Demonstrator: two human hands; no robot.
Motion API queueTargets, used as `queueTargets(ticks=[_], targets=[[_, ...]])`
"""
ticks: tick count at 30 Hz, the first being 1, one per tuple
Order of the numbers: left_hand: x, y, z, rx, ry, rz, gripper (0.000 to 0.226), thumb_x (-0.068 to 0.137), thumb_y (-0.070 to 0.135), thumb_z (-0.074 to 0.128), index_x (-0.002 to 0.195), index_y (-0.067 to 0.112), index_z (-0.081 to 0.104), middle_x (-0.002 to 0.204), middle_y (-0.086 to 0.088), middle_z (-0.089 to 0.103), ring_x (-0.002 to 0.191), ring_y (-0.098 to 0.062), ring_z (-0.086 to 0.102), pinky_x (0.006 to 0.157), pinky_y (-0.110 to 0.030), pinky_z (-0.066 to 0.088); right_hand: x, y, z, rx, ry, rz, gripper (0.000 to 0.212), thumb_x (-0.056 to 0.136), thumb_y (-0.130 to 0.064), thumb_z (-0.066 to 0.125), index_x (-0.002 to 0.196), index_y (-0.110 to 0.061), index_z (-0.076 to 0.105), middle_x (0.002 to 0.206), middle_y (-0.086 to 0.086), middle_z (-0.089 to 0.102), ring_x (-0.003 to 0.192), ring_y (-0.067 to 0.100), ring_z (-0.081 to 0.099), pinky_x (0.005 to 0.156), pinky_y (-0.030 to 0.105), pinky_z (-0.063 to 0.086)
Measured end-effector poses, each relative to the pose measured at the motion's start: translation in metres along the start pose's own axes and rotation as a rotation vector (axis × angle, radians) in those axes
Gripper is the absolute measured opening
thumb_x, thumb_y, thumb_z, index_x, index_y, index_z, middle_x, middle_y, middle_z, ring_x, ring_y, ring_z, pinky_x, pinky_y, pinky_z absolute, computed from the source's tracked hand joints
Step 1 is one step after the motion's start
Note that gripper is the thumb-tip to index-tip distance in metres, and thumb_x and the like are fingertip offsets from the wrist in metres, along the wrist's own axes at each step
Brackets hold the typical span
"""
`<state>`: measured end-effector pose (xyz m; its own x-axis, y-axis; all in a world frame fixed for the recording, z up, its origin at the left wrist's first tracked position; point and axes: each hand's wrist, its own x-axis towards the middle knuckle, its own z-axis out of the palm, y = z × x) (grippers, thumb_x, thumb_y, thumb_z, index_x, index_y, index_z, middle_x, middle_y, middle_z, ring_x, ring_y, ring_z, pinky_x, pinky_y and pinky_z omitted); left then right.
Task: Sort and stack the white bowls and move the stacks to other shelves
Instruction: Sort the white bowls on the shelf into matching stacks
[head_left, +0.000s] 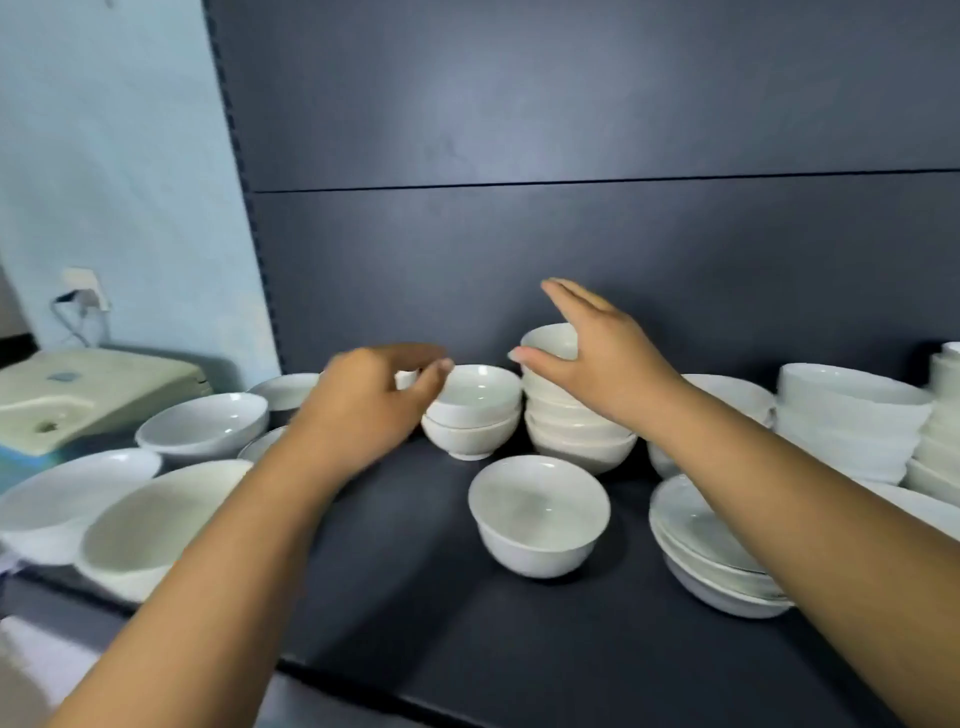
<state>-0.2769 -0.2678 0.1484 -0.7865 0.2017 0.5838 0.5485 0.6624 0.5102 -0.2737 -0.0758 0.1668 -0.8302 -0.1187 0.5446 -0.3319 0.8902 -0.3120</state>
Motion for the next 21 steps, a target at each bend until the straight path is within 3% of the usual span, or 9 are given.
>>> queueTargets(ticks=[2,5,9,12,14,18,21], targets=[[-0.024,-0.009,-0.03,-0.028,0.132,-0.07,0.021,0.09,0.029,0.055,0.099,0.02,0.071,0.093,0.013,0.07,0.092,-0.005,0.059,0.075,-0.019,0.037,-0.005,-0.034,0.008,0.067,-0.009,-0.131,0.068,0.086,-0.039,0.058,0.143,-0.016,0.028,0.153,-0.003,0.025,0.139,0.011,0.021,0.103,0.013,0.013],[-0.064,-0.031,-0.067,0.018,0.352,-0.186,0.024,0.086,0.036,0.058,0.099,0.019,0.071,0.09,0.012,0.063,0.09,-0.004,0.058,0.076,-0.018,0.036,-0.016,-0.079,0.031,0.192,-0.066,-0.292,0.061,0.084,-0.037,0.06,0.138,-0.017,0.038,0.147,-0.006,0.034,0.131,0.004,0.029,0.096,0.004,0.016],[-0.113,-0.07,-0.085,0.078,0.451,-0.394,0.042,0.077,0.042,0.044,0.099,0.018,0.07,0.095,0.003,0.069,0.095,-0.013,0.06,0.078,-0.024,0.038,-0.029,-0.113,0.079,0.289,-0.211,-0.391,0.056,0.083,-0.037,0.062,0.133,-0.016,0.044,0.141,-0.006,0.043,0.123,0.003,0.034,0.093,0.008,0.02],[-0.138,-0.1,-0.081,0.129,0.467,-0.497,0.035,0.083,0.039,0.053,0.107,0.017,0.067,0.098,-0.007,0.071,0.084,-0.018,0.06,0.075,-0.025,0.038,-0.034,-0.121,0.119,0.288,-0.376,-0.325,0.06,0.084,-0.04,0.061,0.135,-0.016,0.039,0.142,-0.003,0.041,0.126,0.011,0.036,0.085,0.01,0.023],[-0.147,-0.117,-0.078,0.14,0.513,-0.559,0.029,0.09,0.029,0.054,0.114,0.015,0.064,0.107,-0.008,0.069,0.089,-0.019,0.059,0.076,-0.023,0.036,-0.032,-0.124,0.144,0.302,-0.467,-0.25,0.061,0.083,-0.042,0.061,0.133,-0.016,0.038,0.142,0.0,0.041,0.127,0.016,0.039,0.08,0.012,0.027],[-0.156,-0.145,-0.067,0.089,0.464,-0.642,0.039,0.09,0.032,0.054,0.123,0.012,0.056,0.115,0.0,0.065,0.11,-0.02,0.057,0.084,-0.025,0.04,-0.022,-0.122,0.178,0.398,-0.558,-0.08,0.065,0.076,-0.049,0.064,0.13,-0.02,0.04,0.139,-0.003,0.045,0.127,0.018,0.042,0.09,0.028,0.037],[-0.155,-0.157,-0.06,-0.033,0.36,-0.624,0.034,0.088,0.042,0.053,0.114,0.022,0.059,0.098,0.014,0.061,0.098,-0.012,0.057,0.069,-0.017,0.038,-0.018,-0.122,0.189,0.505,-0.609,-0.021,0.081,0.064,-0.057,0.065,0.135,-0.029,0.038,0.14,-0.009,0.045,0.129,0.015,0.041,0.105,0.035,0.037]])
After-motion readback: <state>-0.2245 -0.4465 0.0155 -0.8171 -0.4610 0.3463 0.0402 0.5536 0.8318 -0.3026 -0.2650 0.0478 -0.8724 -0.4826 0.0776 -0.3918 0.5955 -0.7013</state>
